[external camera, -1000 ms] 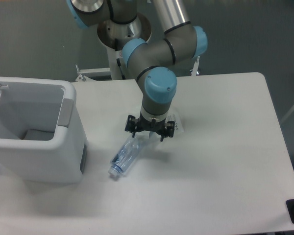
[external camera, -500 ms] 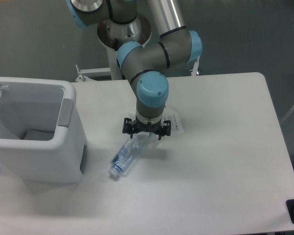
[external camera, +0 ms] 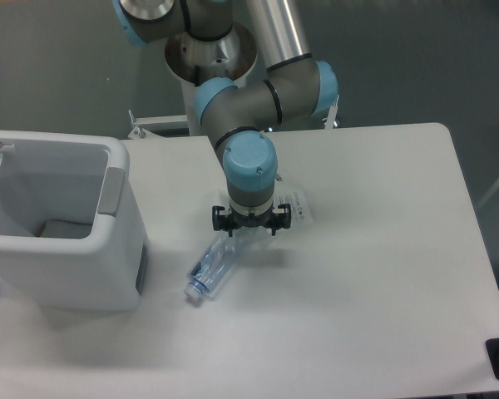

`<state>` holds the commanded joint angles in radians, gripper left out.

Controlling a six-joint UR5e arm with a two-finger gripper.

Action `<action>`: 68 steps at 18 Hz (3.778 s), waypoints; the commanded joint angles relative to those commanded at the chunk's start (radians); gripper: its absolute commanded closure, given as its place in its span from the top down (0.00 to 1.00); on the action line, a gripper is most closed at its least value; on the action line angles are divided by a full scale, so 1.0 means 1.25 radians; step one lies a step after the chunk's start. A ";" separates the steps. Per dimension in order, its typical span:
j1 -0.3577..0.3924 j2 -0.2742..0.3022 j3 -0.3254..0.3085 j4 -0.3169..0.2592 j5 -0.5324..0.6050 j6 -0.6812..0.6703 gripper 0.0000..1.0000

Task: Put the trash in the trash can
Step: 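Lower the gripper onto the wrapper and close on it, then lift the wrapper and carry it over the white bin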

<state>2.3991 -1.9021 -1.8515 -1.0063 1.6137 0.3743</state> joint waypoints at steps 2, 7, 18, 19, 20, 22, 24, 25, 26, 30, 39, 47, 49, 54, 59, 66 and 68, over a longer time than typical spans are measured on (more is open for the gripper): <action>0.001 0.001 0.000 -0.001 0.002 0.001 0.00; 0.000 0.004 0.000 0.000 0.009 -0.010 0.00; 0.020 0.039 0.034 -0.004 -0.032 -0.007 0.00; 0.028 0.049 0.038 -0.005 -0.043 -0.007 0.00; 0.037 0.061 0.040 -0.007 -0.049 -0.007 0.00; 0.044 0.089 0.049 -0.011 -0.076 -0.001 0.00; 0.060 0.109 0.071 -0.011 -0.113 0.000 0.00; 0.066 0.120 0.083 -0.011 -0.126 0.000 0.00; 0.069 0.128 0.098 -0.013 -0.147 -0.006 0.00; 0.075 0.167 0.140 -0.016 -0.232 -0.010 0.00; 0.075 0.196 0.291 -0.005 -0.449 -0.065 0.00; 0.070 0.243 0.330 0.036 -0.622 -0.083 0.00; 0.066 0.259 0.330 0.039 -0.637 -0.099 0.00; 0.052 0.285 0.326 0.039 -0.698 -0.148 0.00; -0.016 0.268 0.322 0.040 -0.701 -0.158 0.00; -0.086 0.244 0.314 0.040 -0.701 -0.171 0.00; -0.087 0.245 0.309 0.040 -0.701 -0.171 0.06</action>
<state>2.2902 -1.5953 -1.4649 -0.9557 0.7378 0.1611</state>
